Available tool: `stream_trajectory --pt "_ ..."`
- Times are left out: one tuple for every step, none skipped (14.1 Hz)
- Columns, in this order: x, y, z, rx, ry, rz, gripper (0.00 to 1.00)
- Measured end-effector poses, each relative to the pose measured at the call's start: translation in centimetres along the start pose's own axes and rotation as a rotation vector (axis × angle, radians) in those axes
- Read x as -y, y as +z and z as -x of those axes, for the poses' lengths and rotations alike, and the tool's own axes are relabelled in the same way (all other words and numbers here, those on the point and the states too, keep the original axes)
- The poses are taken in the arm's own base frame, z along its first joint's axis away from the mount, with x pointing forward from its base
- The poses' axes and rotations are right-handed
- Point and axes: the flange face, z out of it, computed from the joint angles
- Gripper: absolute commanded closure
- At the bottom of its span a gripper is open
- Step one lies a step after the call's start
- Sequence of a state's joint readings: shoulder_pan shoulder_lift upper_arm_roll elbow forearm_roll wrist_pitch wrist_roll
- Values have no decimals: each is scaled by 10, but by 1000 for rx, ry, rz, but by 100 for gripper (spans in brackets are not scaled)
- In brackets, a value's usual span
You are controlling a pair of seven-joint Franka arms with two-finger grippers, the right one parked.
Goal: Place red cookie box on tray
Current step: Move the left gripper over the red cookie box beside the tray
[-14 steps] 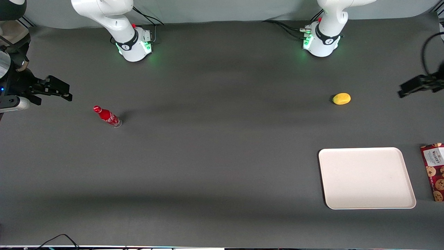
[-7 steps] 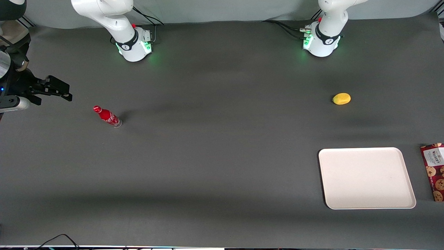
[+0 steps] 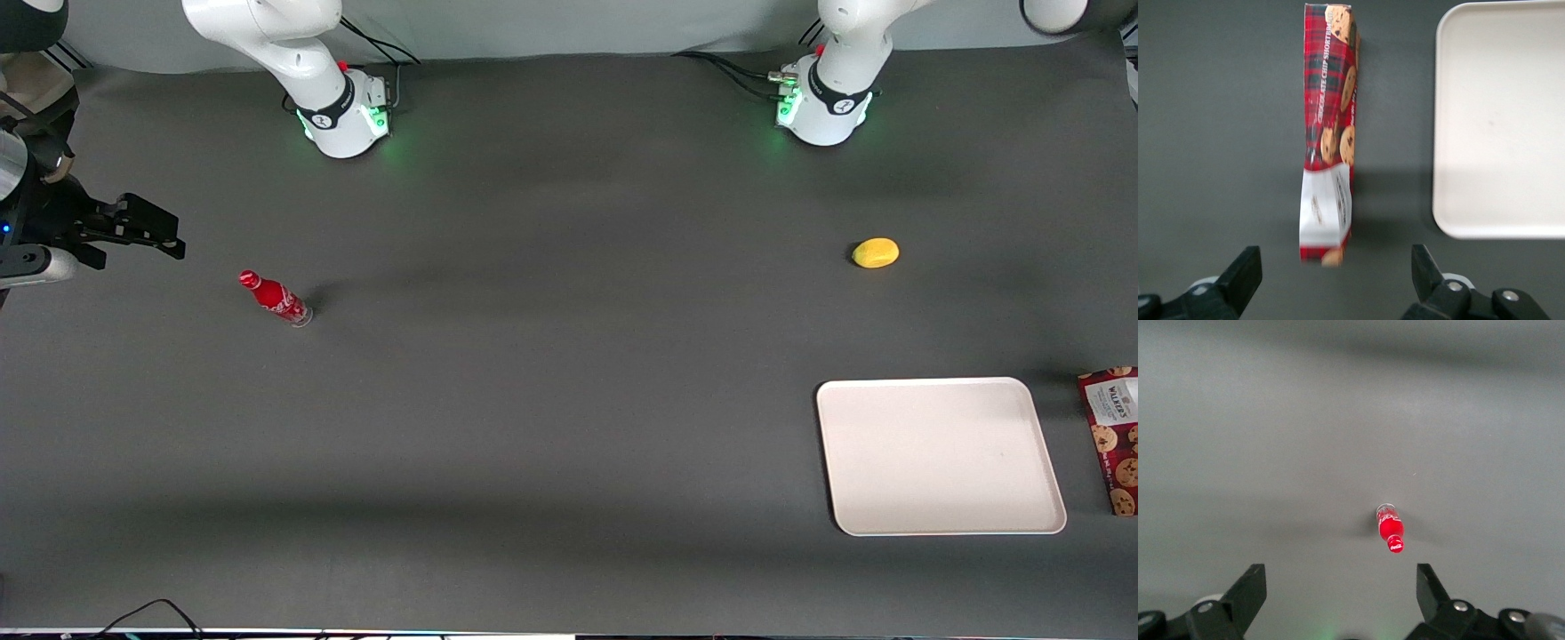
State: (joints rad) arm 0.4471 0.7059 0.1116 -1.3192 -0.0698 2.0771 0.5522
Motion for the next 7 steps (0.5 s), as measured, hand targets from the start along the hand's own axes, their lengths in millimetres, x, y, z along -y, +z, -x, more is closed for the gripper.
stream_trajectory --pt "0 15 -6 -7 1 2 0" --pt "-1 28 -11 -12 4 3 0" --pt "-1 39 -13 -16 6 2 0" --pt "-1 47 -16 -20 10 -2 0" --pt "1 54 -18 -25 16 -6 0" --pt "3 58 -20 -34 23 -13 0" --pt "7 63 -21 -46 24 -21 0"
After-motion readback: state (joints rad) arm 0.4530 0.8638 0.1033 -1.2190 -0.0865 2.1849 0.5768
